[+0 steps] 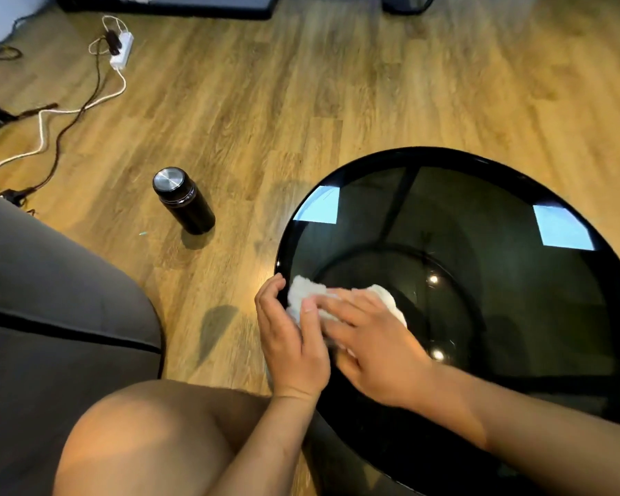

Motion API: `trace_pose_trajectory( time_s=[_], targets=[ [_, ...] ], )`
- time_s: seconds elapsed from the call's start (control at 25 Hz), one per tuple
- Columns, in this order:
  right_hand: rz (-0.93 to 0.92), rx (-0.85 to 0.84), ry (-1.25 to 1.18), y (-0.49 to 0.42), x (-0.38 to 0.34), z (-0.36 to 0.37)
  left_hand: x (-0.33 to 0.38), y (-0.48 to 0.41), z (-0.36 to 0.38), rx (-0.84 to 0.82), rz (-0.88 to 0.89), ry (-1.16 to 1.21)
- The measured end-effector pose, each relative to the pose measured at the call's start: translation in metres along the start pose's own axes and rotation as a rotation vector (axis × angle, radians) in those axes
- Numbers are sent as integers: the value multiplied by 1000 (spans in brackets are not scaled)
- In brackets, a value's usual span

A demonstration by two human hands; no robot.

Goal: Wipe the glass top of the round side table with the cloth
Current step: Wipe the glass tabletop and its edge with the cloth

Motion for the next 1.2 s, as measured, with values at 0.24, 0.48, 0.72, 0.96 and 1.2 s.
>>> trace_pose_trajectory(
  time_s=[0.24, 0.48, 0.72, 0.96, 1.2],
  targets=[
    [-209, -50, 128, 15, 21, -4, -2, 1, 2, -25, 14, -4],
    [237, 201, 290, -147, 83, -47, -6, 0, 5, -38, 7, -40],
    [801, 320, 236, -155, 231, -113, -7, 1, 4, -39, -8, -31],
    [379, 309, 320, -107, 67, -41, -6, -4, 3, -43, -24, -2],
    [61, 51, 131, 46, -6, -11, 0, -3, -9, 69, -168, 89]
  ],
)
Point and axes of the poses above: each hand's wrist, its own y-axis away from the middle knuckle, its own z-axis out of the palm, x = y × z, the point moved 7 cm from there along -y, towards the middle knuckle, and after that the axes turned 10 degrees about z, right-handed, at the moved point
